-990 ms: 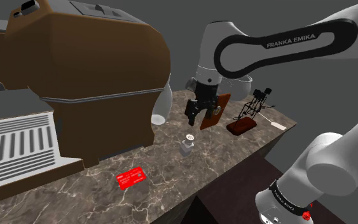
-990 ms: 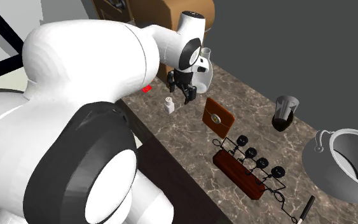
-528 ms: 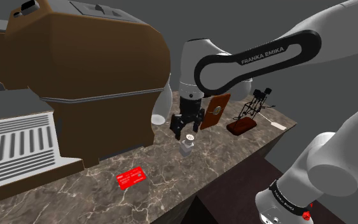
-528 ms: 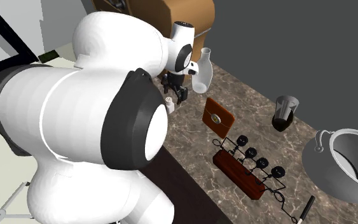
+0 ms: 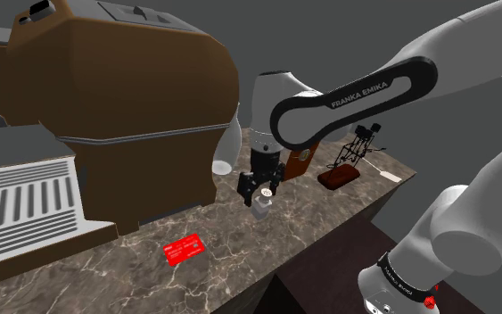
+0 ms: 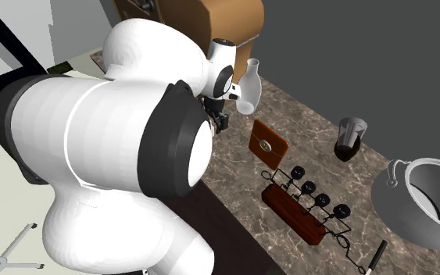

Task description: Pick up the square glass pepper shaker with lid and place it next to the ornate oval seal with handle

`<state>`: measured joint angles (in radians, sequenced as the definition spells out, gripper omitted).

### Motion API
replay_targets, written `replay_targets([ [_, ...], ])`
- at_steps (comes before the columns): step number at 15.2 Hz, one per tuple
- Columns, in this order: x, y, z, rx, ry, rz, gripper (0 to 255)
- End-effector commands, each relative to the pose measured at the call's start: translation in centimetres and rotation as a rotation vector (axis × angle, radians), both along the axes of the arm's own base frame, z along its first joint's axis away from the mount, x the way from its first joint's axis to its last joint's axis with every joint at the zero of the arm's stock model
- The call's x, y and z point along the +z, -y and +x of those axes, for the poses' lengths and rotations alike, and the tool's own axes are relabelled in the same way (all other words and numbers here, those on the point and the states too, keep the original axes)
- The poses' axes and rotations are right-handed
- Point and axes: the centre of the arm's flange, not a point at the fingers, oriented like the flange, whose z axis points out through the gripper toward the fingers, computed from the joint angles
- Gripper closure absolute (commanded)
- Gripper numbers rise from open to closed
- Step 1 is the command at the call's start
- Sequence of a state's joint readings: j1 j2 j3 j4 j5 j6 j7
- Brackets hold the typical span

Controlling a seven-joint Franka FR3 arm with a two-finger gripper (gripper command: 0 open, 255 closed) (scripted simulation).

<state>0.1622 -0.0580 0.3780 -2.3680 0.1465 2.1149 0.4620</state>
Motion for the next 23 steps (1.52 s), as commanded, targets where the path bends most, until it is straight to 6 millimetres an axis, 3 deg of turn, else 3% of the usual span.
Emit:
replay_targets([
  [1,-0.1,0.0,0.0,0.0,0.0,0.0,0],
  [5,-0.1,0.0,0.0,0.0,0.0,0.0,0],
  [6,-0.1,0.0,0.0,0.0,0.0,0.0,255],
  [15,-0.1,0.0,0.0,0.0,0.0,0.0,255],
  [23,4.1,0.0,0.0,0.0,0.0,0.0,255],
])
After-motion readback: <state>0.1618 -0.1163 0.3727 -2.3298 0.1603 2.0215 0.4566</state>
